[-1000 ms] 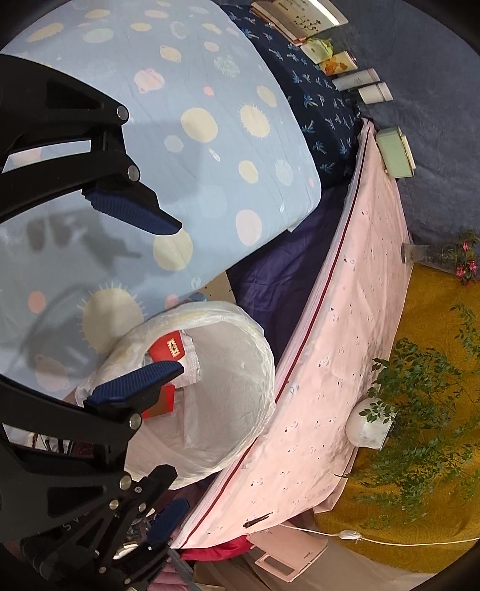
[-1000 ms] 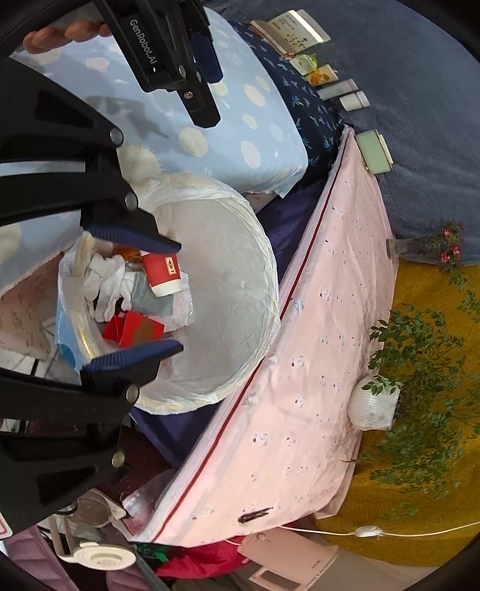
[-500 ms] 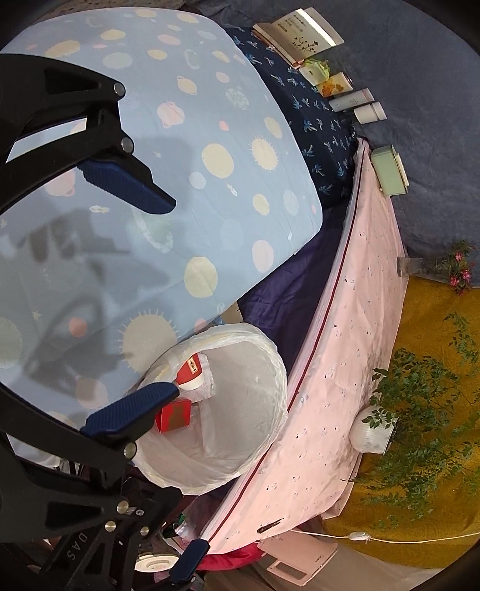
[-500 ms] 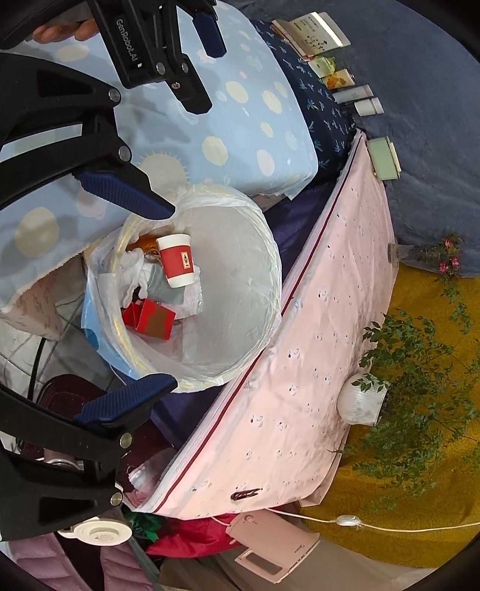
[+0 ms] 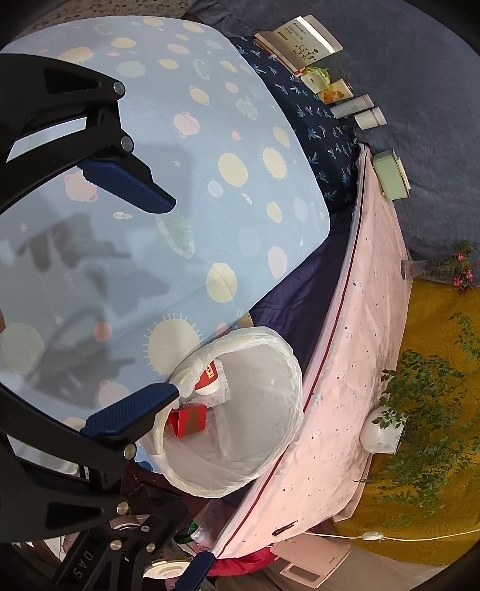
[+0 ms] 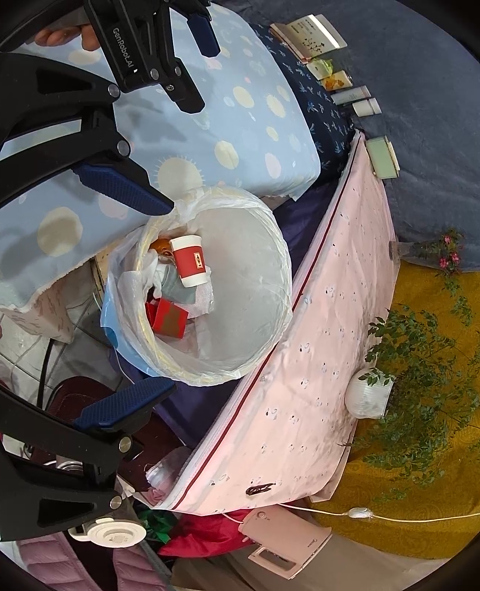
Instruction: Collect trash
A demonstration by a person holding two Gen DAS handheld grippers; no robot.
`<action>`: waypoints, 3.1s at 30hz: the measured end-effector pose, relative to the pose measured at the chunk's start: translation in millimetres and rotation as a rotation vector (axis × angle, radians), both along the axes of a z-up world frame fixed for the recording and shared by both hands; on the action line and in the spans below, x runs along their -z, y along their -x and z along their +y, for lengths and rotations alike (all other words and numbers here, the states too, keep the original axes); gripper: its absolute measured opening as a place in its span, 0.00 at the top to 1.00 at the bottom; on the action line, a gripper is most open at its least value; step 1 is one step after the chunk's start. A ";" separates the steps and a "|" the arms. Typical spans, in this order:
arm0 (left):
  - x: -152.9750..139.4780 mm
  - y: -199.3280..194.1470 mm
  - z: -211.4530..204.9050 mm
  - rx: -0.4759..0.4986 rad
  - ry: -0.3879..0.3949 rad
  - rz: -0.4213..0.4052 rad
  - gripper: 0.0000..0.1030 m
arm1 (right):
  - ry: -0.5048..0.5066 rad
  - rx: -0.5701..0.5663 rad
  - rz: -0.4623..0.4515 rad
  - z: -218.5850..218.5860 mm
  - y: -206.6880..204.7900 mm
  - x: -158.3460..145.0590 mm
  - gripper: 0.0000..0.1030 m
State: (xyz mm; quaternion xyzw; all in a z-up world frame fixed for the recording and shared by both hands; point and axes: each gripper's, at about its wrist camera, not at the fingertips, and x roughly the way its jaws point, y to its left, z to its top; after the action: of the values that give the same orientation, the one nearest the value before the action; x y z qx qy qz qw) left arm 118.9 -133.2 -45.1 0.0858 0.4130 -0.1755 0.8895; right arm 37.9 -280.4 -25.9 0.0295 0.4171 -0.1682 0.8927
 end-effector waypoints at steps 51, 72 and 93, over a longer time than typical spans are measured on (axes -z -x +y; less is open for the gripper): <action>-9.4 11.0 -8.2 -0.003 0.029 -0.019 0.12 | 0.006 0.028 -0.024 -6.7 12.0 -1.2 0.07; -8.5 13.4 -13.0 -0.004 0.023 -0.027 0.12 | 0.007 0.028 -0.019 -7.2 15.2 3.1 0.07; -10.5 19.0 -22.4 0.009 0.017 -0.049 0.12 | 0.006 0.027 -0.018 -8.3 15.9 4.3 0.07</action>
State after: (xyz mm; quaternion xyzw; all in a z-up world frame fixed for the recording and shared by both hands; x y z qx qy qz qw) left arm 99.9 -155.7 -34.7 0.0846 0.3894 -0.1809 0.8992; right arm 22.1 -288.7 -30.2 0.0339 0.4081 -0.1813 0.8941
